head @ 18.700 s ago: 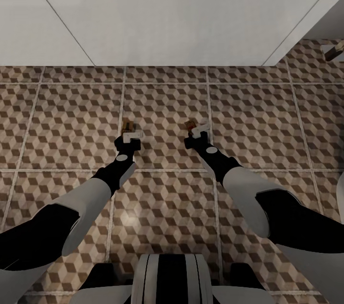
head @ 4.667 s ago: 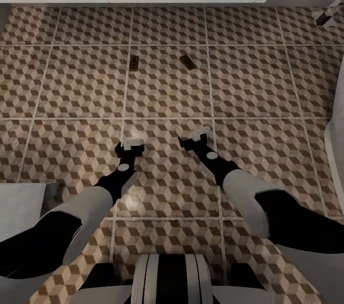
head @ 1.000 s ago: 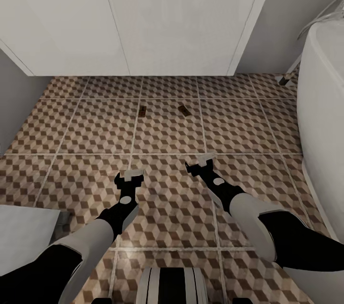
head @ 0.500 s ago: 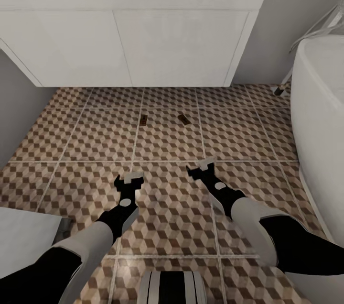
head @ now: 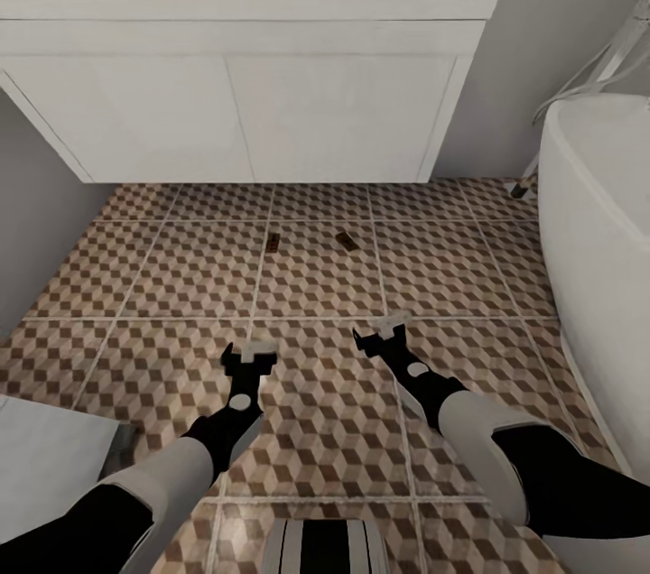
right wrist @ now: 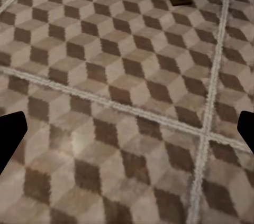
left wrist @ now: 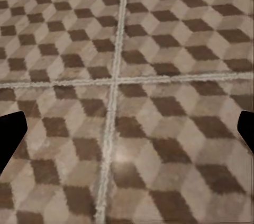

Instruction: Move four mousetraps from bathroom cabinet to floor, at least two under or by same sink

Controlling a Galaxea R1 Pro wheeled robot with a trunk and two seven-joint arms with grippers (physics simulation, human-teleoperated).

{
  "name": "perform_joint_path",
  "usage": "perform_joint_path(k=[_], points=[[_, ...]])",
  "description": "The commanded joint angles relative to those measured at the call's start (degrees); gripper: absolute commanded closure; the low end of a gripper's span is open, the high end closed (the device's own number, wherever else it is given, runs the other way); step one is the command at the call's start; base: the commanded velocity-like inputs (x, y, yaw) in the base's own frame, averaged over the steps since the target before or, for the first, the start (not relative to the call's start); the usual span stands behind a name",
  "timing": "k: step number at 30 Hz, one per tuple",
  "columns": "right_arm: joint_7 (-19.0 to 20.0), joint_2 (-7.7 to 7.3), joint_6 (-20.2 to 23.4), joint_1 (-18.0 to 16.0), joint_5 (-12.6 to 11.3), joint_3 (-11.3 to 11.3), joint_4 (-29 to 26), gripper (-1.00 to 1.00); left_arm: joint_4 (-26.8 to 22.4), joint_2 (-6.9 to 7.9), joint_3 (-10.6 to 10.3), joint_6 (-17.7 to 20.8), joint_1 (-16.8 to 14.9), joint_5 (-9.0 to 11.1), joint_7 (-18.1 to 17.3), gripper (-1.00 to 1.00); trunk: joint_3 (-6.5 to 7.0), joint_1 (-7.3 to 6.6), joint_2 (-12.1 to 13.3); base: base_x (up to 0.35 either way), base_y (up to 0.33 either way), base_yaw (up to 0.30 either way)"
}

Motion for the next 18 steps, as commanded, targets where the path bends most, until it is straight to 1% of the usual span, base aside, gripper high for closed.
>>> perform_joint_path(k=[1,4,8,15,18], points=[[0.02,-0.01,-0.37,0.07,-0.27,0.43,0.05,-1.0,0.07,0.03,-1.11,-0.61,0.27,0.57,0.27,-1.0,0.2,-0.03,0.0,0.0,0.0,0.0],[0.02,-0.01,-1.08,0.31,-0.26,0.43,0.09,-1.0,0.11,0.07,-2.4,-1.84,1.18,0.57,0.28,-1.0,0.86,-0.11,0.04,0.0,0.0,0.0],[0.03,-0.06,-2.2,0.76,-0.26,0.43,0.12,-1.0,0.15,0.09,-3.35,-3.13,2.86,0.57,0.29,-1.0,1.75,-0.21,0.1,0.0,0.0,0.0],[0.03,-0.1,-3.11,4.07,-0.19,0.37,0.07,-1.0,0.14,0.36,-3.78,-3.8,5.78,0.57,0.3,-1.0,3.3,-0.39,0.19,0.0,0.0,0.0],[0.03,-0.21,-3.2,4.74,-0.18,0.36,0.06,-1.0,0.16,0.6,-3.82,-4.05,6.64,0.57,0.3,-1.0,3.96,-0.47,0.23,0.0,0.0,0.0]])
